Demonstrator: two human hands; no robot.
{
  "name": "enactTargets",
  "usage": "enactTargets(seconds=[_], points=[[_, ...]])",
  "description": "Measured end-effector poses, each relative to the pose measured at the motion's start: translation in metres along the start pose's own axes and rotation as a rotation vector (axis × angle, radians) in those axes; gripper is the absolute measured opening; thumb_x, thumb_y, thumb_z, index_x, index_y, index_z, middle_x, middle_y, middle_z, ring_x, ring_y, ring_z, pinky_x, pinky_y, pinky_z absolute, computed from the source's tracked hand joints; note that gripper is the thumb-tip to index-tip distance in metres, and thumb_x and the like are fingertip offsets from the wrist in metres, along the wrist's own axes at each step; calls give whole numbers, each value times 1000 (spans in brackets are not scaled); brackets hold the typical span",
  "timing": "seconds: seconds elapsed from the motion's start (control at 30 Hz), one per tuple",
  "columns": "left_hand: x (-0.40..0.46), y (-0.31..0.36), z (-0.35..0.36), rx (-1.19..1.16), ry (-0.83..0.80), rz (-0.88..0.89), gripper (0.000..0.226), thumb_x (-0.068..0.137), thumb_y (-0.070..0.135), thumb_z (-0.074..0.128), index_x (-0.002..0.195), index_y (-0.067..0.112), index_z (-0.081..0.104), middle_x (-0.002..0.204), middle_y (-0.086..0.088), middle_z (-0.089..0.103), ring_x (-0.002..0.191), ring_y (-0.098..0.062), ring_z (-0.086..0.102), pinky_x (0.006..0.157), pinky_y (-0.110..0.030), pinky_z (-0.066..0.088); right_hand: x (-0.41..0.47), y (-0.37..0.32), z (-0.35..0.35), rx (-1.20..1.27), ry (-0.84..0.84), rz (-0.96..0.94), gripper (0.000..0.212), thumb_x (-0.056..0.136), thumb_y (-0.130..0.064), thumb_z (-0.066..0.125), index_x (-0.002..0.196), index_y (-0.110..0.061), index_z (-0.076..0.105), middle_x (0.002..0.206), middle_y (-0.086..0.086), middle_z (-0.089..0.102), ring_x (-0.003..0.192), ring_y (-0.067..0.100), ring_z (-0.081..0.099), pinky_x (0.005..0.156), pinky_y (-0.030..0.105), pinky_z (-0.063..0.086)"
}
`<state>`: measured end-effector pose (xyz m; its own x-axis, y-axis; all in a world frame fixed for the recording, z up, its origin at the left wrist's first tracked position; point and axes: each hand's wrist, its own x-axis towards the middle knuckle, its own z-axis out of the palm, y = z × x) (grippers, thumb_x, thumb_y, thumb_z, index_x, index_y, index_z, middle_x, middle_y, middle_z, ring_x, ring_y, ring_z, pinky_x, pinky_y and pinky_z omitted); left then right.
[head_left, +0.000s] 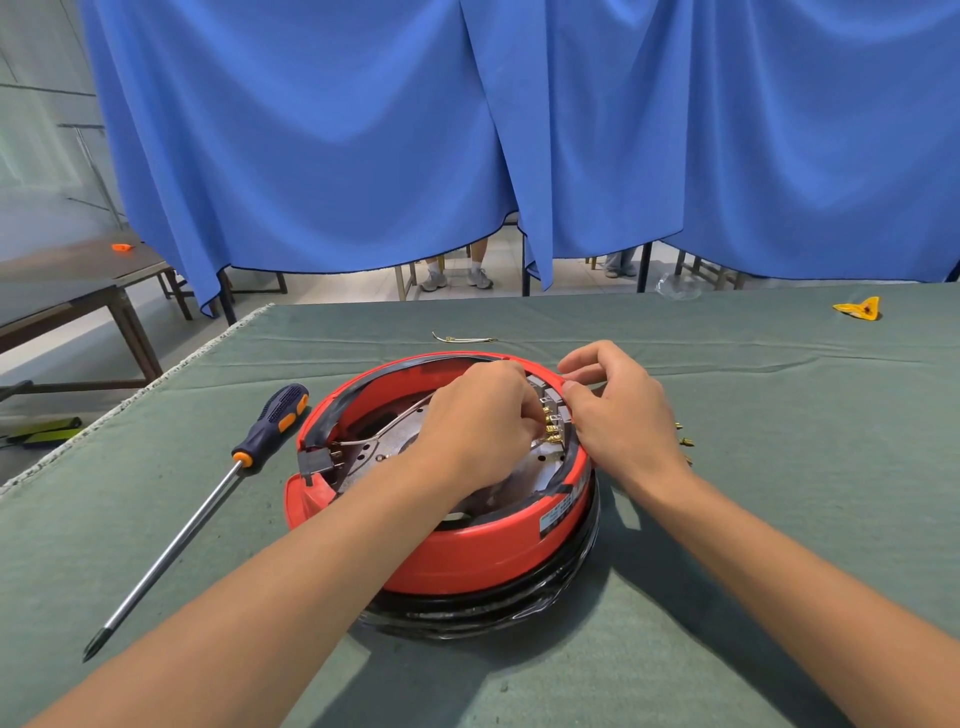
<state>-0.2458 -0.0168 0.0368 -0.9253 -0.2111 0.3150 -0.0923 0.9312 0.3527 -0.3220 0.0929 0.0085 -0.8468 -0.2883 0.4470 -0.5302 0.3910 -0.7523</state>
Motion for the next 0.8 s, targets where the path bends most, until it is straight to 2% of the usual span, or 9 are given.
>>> enactTargets(seconds=[0.13, 0.33, 0.47, 0.57, 0.67, 0.73, 0.8], points=[[-1, 1, 0, -25, -11, 23, 13, 83, 15, 65, 78, 20, 76, 91, 7, 61, 90, -20, 57, 75, -38, 49, -1, 0, 0, -8, 5, 2, 14, 88, -15, 56, 87, -29, 59, 78, -20, 58, 74, -3, 53, 58, 22, 37], [2, 1, 1, -53, 12, 29, 12, 83, 15, 66, 82, 19, 77, 82, 5, 60, 86, -19, 55, 65, -30, 39, -1, 0, 1, 7, -1, 22, 16, 87, -14, 55, 84, -29, 59, 80, -18, 60, 77, 5, 56, 69, 30, 41], [2, -1, 3, -125, 1, -38, 13, 80, 13, 66, 75, 20, 76, 78, 5, 66, 83, -17, 60, 66, -29, 46, 4, 2, 0, 17, -51, 5, 13, 89, -16, 54, 88, -29, 56, 82, -17, 58, 78, 4, 56, 66, 29, 42], [1, 0, 3, -150, 45, -67, 14, 79, 15, 63, 73, 22, 74, 74, 10, 63, 83, -16, 61, 71, -30, 50, 15, 8, -8, 94, -29, 20, 8, 91, -20, 54, 88, -27, 56, 84, -14, 59, 82, 14, 60, 68, 33, 49], [0, -2, 0, -189, 120, -69, 16, 78, 12, 57, 75, 22, 69, 82, 9, 63, 85, -16, 59, 73, -33, 50, 25, 18, -19, 109, -11, 76, 13, 90, -21, 55, 79, -26, 59, 82, -9, 63, 84, 20, 63, 77, 46, 54], [0, -3, -2, -199, 153, -37, 19, 79, 10, 54, 81, 24, 66, 89, 10, 61, 85, -13, 54, 71, -31, 45, 31, 29, -26, 16, -29, 108, 18, 85, -17, 57, 72, -29, 60, 76, -11, 64, 83, 20, 63, 77, 42, 54], [0, -3, -1, -182, 141, 24, 25, 82, 10, 52, 94, 27, 66, 99, 13, 59, 93, -8, 48, 73, -30, 40, 34, 41, -31, -129, -86, 124, 18, 80, -15, 58, 70, -30, 61, 80, -11, 66, 90, 20, 63, 81, 37, 51]])
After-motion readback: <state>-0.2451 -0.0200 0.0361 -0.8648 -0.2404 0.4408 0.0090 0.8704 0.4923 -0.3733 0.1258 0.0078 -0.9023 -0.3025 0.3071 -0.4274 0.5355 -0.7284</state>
